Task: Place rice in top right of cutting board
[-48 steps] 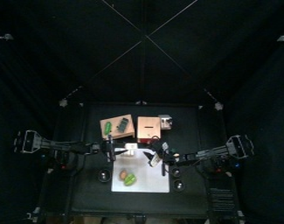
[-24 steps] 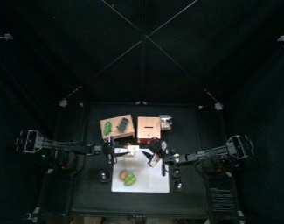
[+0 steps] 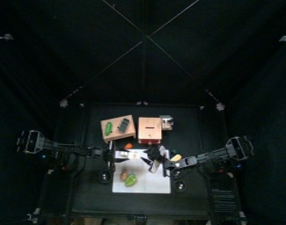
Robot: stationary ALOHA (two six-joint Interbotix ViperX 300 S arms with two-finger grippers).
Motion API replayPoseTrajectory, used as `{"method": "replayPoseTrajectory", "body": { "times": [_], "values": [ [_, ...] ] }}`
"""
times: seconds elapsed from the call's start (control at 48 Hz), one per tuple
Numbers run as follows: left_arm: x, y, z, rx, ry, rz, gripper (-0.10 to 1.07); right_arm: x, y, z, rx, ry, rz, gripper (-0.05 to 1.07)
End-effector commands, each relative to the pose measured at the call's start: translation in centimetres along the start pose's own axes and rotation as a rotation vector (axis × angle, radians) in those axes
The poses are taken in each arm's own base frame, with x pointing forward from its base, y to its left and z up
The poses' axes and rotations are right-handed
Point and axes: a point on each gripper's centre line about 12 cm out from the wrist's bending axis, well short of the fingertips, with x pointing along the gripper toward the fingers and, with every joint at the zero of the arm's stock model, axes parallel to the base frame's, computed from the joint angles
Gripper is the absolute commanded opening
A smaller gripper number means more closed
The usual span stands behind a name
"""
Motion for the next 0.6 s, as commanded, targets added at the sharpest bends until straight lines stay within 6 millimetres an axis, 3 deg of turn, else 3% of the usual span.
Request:
{"method": "replayPoseTrajectory", "body": {
  "times": [0.0, 0.167, 0.583],
  "values": [
    [0.1, 0.2, 0.6, 0.001, -0.022, 0.007, 0.59, 0.0, 0.4, 1.7, -0.004, -0.044, 0.012, 0.89],
    [0.1, 0.0, 0.8, 0.003, -0.026, 0.001, 0.59, 0.2, 0.6, 2.4, -0.018, -0.066, 0.01, 1.04],
    [0.3, -0.9, 1.6, 0.007, -0.05, -0.03, 0.59, 2.2, 1.5, 1.7, -0.054, -0.044, 0.022, 1.04]
  ]
}}
